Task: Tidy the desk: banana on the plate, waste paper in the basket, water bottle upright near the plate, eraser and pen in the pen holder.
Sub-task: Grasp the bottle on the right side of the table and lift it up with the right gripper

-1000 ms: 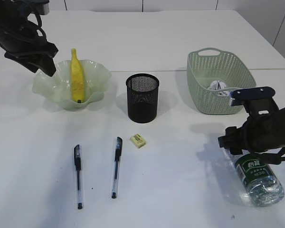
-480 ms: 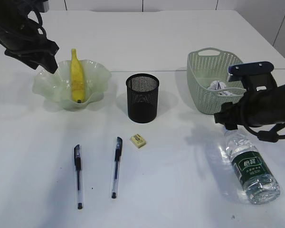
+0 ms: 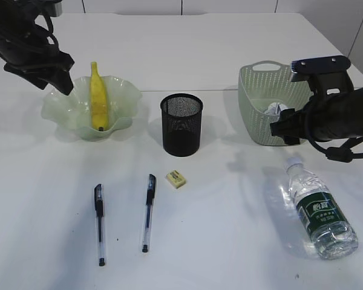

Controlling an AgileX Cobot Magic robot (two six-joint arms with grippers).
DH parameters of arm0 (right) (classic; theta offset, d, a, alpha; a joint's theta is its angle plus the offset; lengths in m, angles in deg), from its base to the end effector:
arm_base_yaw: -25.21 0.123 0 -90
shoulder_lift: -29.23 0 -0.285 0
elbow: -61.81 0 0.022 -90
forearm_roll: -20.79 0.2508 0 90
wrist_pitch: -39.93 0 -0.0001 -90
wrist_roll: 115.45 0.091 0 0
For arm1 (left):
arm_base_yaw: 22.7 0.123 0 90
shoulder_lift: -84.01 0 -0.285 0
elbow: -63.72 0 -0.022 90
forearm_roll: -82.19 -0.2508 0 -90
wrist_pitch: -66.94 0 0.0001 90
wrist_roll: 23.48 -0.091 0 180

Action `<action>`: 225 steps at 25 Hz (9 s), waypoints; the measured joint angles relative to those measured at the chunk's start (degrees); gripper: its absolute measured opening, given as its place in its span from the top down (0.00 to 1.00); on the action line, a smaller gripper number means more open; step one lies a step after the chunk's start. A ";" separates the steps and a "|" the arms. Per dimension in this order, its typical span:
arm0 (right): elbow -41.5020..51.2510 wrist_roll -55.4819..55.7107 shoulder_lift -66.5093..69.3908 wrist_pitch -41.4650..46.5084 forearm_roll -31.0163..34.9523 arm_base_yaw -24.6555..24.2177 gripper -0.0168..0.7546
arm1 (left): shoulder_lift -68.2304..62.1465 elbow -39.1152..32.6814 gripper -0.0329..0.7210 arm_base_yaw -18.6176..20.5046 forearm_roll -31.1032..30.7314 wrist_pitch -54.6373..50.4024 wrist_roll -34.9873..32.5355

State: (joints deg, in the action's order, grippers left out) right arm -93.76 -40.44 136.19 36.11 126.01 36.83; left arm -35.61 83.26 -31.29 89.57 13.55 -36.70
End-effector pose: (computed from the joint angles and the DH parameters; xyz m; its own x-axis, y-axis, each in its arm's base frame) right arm 0.3469 0.0655 0.1851 -0.6611 -0.1313 -0.7387 -0.1515 0.9877 -0.0400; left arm 0.4261 -0.0739 0.2677 -0.8427 0.2813 -0.4590 0.3273 0.9447 -0.0221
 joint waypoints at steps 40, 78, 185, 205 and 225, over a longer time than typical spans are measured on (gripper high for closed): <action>4.77 14.05 -2.66 0.03 0.00 0.00 0.33 | 0.00 0.00 0.40 0.00 0.80 -4.64 0.00; 9.96 6.64 -3.99 -0.88 0.00 0.00 0.34 | 0.00 0.00 0.40 0.00 1.38 -8.03 0.00; 15.59 0.36 -3.58 0.14 0.00 -0.11 0.33 | 0.00 0.08 0.35 0.00 4.55 -15.85 0.00; 14.93 89.78 -3.69 9.64 -85.97 -0.11 0.33 | 0.00 0.08 0.34 0.00 4.68 -15.63 0.00; 1.35 104.22 -3.52 34.13 -100.77 -0.11 0.33 | 0.00 0.08 0.34 0.00 4.93 -16.18 0.00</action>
State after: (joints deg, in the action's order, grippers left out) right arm -92.41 63.78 132.68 70.24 25.24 36.72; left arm -35.61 83.34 -31.29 94.50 -2.63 -36.70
